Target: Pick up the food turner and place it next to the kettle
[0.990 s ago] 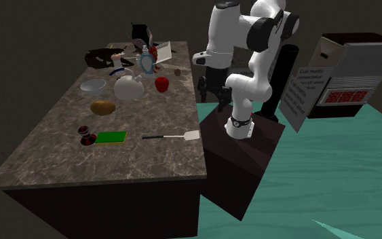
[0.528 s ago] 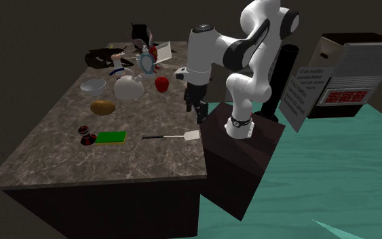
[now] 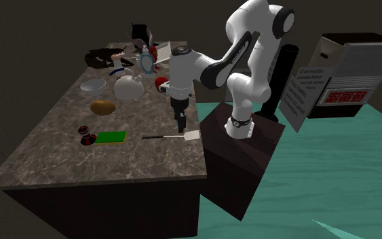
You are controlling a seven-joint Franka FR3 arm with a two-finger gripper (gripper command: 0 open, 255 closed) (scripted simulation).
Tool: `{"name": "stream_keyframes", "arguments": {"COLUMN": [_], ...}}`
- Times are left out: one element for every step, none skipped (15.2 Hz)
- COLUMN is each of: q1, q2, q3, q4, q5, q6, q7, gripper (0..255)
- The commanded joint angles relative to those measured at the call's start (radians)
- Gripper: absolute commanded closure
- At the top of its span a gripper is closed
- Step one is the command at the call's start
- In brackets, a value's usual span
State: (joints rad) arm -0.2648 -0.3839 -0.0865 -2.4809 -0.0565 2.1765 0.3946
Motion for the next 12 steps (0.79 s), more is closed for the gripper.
{"name": "stream_keyframes", "arguments": {"q1": [-0.025,-0.037,-0.048,-0.060,-0.071,-0.072,-0.072,-0.072,-0.072,-0.072,-0.072,-0.072], "q2": [0.050,0.076,0.102,0.128,0.155,0.157,0.166,0.176,0.186,0.196,0.206,0.217], "q3": [-0.014,-0.021,-0.029,-0.036,-0.044,-0.045,-0.046,-0.047,-0.048,-0.049,-0.049,-0.050], "q4": [-0.004,-0.004,-0.004,-0.003,-0.001,-0.001,-0.006,-0.012,-0.017,-0.022,-0.027,-0.031], "q5": [-0.008,-0.012,-0.015,-0.018,-0.021,-0.021,-0.021,-0.020,-0.020,-0.019,-0.018,-0.017], "q6": [0.049,0.072,0.094,0.116,0.137,0.140,0.154,0.169,0.184,0.199,0.214,0.229], "q7": [0.030,0.044,0.058,0.072,0.085,0.086,0.086,0.085,0.085,0.084,0.084,0.083], "gripper": [0,0,0,0,0,0,0,0,0,0,0,0]}}
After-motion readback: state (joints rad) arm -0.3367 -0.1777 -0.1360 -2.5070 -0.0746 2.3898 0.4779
